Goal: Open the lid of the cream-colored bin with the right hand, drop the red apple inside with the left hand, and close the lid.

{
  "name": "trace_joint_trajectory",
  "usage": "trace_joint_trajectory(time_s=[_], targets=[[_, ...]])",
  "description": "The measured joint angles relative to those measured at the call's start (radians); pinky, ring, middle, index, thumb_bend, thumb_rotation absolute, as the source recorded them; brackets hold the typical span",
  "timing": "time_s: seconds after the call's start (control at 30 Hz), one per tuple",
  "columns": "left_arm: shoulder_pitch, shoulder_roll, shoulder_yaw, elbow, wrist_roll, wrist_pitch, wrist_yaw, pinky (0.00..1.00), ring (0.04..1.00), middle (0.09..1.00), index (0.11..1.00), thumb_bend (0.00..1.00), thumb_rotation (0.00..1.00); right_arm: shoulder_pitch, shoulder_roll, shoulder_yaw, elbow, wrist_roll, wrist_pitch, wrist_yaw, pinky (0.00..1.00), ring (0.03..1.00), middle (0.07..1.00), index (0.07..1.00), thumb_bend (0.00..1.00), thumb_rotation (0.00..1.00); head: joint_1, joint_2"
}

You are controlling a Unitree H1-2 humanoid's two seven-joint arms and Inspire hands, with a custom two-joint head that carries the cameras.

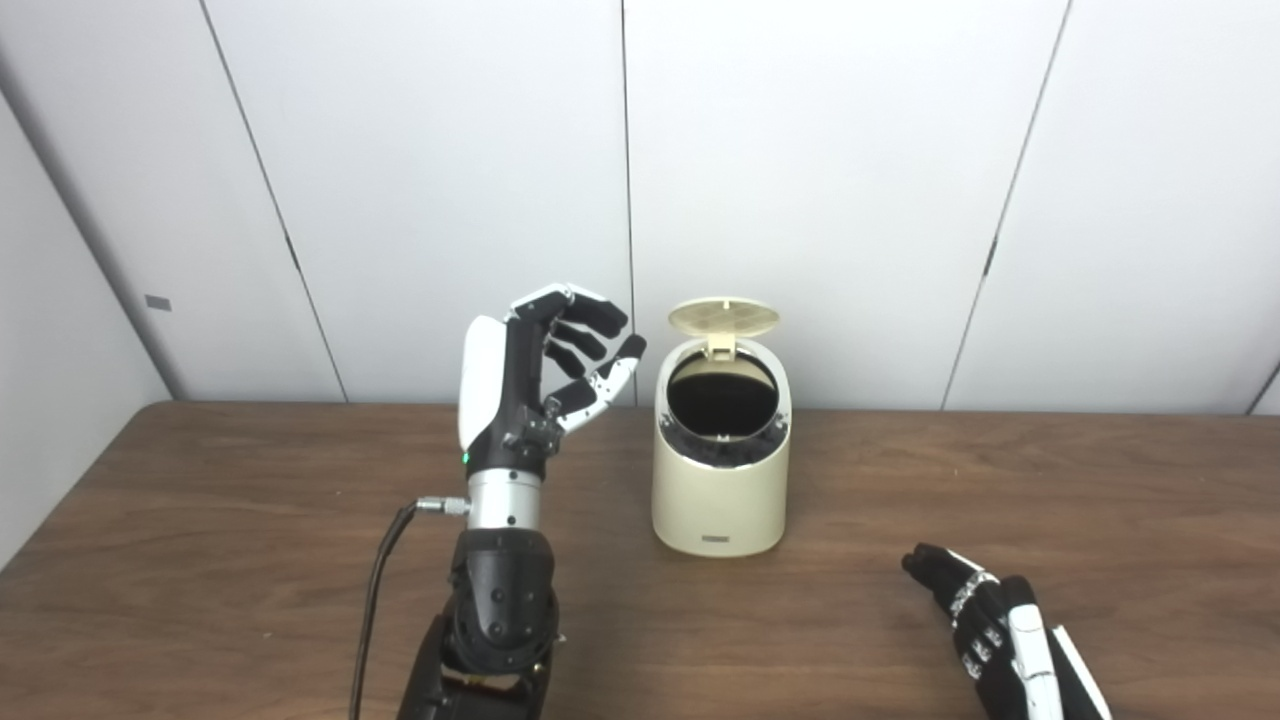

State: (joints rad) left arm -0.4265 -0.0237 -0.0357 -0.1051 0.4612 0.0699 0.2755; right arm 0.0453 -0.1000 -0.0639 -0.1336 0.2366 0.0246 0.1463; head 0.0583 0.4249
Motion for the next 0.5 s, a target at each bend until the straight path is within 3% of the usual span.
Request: trace_joint_trajectory(time_s=[0.13, 0.23, 0.33, 0.43, 0.5], targets=[[0.051, -0.007, 0.051, -0.051, -0.066, 0.036, -0.013, 0.38, 0.448, 0.505, 0.475, 0.48, 0.0, 0.0, -0.004, -0.002, 0.001, 0.0, 0.0, 0.0, 1.0, 0.895, 0.79, 0.753, 0.52, 0.95, 0.0, 0.003], [0.107, -0.011, 0.089, -0.088, -0.142, 0.1, -0.047, 0.36, 0.41, 0.495, 0.52, 0.5, 0.0, 0.0, -0.004, -0.004, 0.001, 0.004, 0.0, 0.001, 1.0, 0.898, 0.792, 0.753, 0.54, 0.93, -0.003, 0.005], [0.171, 0.003, 0.098, -0.113, -0.187, 0.159, -0.096, 0.37, 0.442, 0.466, 0.536, 0.51, 0.0, 0.0, -0.001, -0.008, -0.002, 0.016, 0.005, 0.0, 0.98, 0.89, 0.799, 0.757, 0.54, 0.93, -0.006, 0.006], [0.226, 0.028, 0.095, -0.116, -0.203, 0.185, -0.136, 0.47, 0.526, 0.59, 0.501, 0.49, 0.07, 0.002, 0.004, -0.008, -0.011, 0.017, 0.016, -0.003, 1.0, 0.911, 0.834, 0.789, 0.55, 0.95, -0.006, 0.006], [0.258, 0.041, 0.096, -0.117, -0.224, 0.186, -0.155, 0.55, 0.601, 0.659, 0.671, 0.46, 0.33, 0.008, 0.005, -0.007, -0.023, 0.016, 0.026, -0.004, 1.0, 0.942, 0.875, 0.825, 0.56, 0.96, -0.011, 0.009]])
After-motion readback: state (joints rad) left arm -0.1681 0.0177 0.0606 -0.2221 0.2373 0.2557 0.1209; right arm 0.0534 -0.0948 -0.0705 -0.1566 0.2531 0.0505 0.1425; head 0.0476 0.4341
